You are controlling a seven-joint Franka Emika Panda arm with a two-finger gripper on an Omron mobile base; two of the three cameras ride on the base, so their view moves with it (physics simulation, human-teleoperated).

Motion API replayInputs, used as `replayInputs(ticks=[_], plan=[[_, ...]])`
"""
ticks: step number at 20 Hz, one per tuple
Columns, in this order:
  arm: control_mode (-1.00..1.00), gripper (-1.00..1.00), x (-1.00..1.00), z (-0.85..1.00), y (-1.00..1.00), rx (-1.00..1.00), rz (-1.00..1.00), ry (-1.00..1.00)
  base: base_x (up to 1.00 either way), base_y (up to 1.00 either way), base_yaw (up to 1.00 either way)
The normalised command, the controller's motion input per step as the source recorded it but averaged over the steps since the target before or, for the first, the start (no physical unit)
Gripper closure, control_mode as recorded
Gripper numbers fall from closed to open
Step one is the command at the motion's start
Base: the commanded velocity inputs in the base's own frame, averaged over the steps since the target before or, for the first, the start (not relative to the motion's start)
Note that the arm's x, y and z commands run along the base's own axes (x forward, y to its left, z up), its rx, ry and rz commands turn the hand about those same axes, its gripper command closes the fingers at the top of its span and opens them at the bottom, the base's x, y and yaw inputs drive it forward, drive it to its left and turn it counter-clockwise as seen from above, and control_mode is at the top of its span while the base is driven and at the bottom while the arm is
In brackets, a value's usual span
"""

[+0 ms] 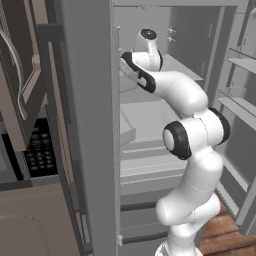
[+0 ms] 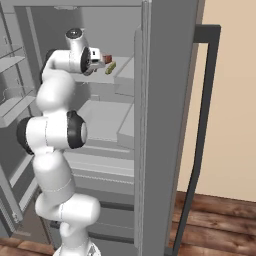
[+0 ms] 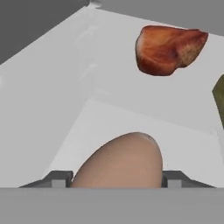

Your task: Pick the egg and butter from the fridge and place them by the bowl for mixing.

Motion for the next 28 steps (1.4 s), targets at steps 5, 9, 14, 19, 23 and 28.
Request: replayInputs(ticks=[5,9,14,19,23,28], plan=[[-1.0,1.0,-0.52,-0.14,-0.11,-0.01,-0.01,-0.05,0.0,0.0,0.0],[-1.0,1.0,-0.9,0.05,-0.08,0.06,0.0,-0.09,0.0,0.0,0.0],[-1.0,1.0,-0.94,0.1,-0.13,0.11,0.0,-0.11,0.0,0.0,0.0],[-1.0,1.0,-0.92,0.05,-0.16,0.09,0.0,-0.07,0.0,0.0,0.0],[-1.0,1.0,-0.9,0.03,-0.15,0.03,0.0,0.0,0.0,0.0,0.0],[-1.0,1.0,-0.88,0.0,-0.15,0.0,-0.02,0.0,0.0,0.0,0.0]])
